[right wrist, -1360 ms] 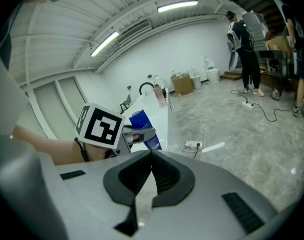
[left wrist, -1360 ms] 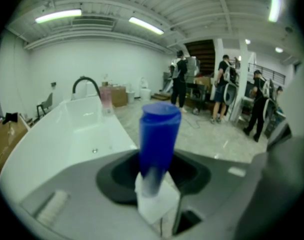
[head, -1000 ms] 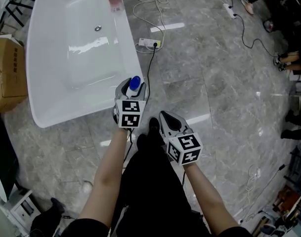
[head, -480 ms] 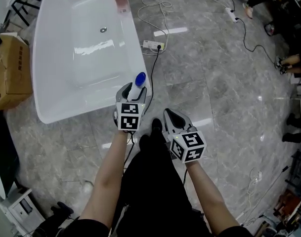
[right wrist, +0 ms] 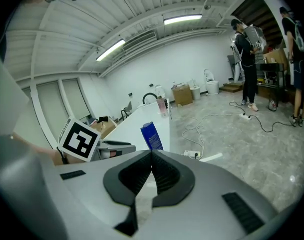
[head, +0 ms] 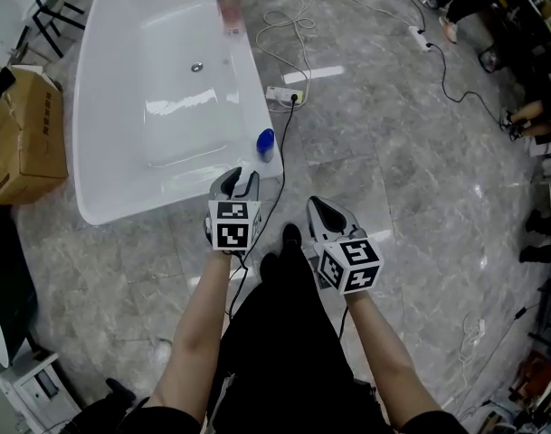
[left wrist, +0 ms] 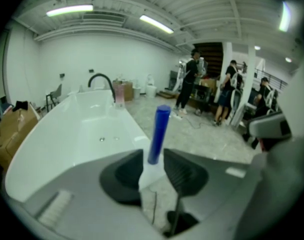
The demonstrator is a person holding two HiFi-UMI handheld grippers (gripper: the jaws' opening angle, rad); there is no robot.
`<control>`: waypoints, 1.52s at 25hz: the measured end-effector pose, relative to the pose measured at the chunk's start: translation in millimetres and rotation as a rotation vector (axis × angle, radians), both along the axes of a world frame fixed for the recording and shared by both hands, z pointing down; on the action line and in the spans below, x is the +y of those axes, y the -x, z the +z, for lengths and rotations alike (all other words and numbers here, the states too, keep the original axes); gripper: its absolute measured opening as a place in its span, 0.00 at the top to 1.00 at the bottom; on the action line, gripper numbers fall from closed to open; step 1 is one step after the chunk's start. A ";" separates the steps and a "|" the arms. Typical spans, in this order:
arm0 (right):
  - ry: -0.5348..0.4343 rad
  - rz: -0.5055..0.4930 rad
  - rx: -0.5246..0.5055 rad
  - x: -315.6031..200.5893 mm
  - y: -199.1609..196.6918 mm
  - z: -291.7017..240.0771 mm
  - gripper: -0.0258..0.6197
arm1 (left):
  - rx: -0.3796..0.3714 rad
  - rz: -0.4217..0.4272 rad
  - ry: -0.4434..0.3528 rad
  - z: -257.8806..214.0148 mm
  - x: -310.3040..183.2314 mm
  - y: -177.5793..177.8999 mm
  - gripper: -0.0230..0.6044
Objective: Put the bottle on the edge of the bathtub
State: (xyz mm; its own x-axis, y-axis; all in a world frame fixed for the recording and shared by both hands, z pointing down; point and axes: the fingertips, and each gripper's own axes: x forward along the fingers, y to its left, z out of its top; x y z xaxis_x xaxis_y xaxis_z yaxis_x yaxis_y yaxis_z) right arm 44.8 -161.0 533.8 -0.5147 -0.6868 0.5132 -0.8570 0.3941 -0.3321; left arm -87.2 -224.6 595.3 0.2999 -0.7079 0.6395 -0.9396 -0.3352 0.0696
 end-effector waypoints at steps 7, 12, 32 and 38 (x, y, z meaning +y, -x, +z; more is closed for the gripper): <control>-0.049 0.013 0.004 13.4 6.7 -18.6 0.96 | 0.049 -0.016 -0.024 -26.6 23.1 11.4 0.80; -0.082 0.016 0.003 26.4 8.4 -33.1 0.96 | 0.070 -0.011 -0.052 -47.7 41.3 15.2 0.83; -0.166 0.030 -0.004 65.0 12.5 -74.5 0.96 | 0.097 -0.015 -0.147 -112.1 111.0 35.1 0.91; -0.177 0.033 -0.002 76.6 11.3 -79.5 0.96 | 0.104 -0.029 -0.169 -122.7 124.3 40.8 0.93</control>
